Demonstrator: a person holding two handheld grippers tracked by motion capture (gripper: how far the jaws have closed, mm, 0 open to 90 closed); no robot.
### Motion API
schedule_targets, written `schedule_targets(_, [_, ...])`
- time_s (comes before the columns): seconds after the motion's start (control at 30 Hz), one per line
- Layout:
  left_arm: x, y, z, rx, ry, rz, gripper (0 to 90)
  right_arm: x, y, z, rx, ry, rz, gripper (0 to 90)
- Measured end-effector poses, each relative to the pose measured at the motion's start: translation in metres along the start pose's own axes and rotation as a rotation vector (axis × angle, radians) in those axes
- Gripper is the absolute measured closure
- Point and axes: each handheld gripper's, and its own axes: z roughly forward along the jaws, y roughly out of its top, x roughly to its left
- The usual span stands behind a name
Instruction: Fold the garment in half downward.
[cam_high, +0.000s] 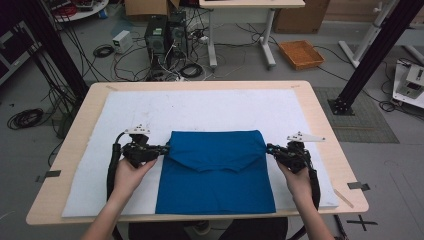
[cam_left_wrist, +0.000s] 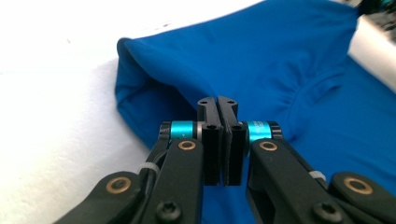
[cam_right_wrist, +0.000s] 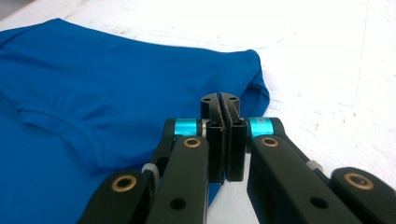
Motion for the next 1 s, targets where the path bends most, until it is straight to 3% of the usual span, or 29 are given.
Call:
schedule_targets(0.37, [-0.027, -0.017, -0.027, 0.004, -0.102, -0.014, 88.2, 0.025, -0.015, -0.037, 0.016, 0.042, -0.040, 89.5])
schedule_targets(0.5, [-0.039, -0.030, -0.040, 0.015, -0.139, -0.019, 88.2, 0.033, -0.028, -0.052, 0.022, 0.066, -0.046, 89.5])
schedule_targets(0.77, [-0.051, -0.056, -0.051, 0.058, -0.163, -0.023, 88.2, 0.048, -0.045, -0.073, 0.032, 0.094, -0.065, 89.5])
schedule_targets(1.0, [-0.054, -0.069, -0.050, 0.089, -0.153, -0.029, 88.1, 0.054, -0.058, -0.076, 0.058, 0.086, -0.086, 89.4])
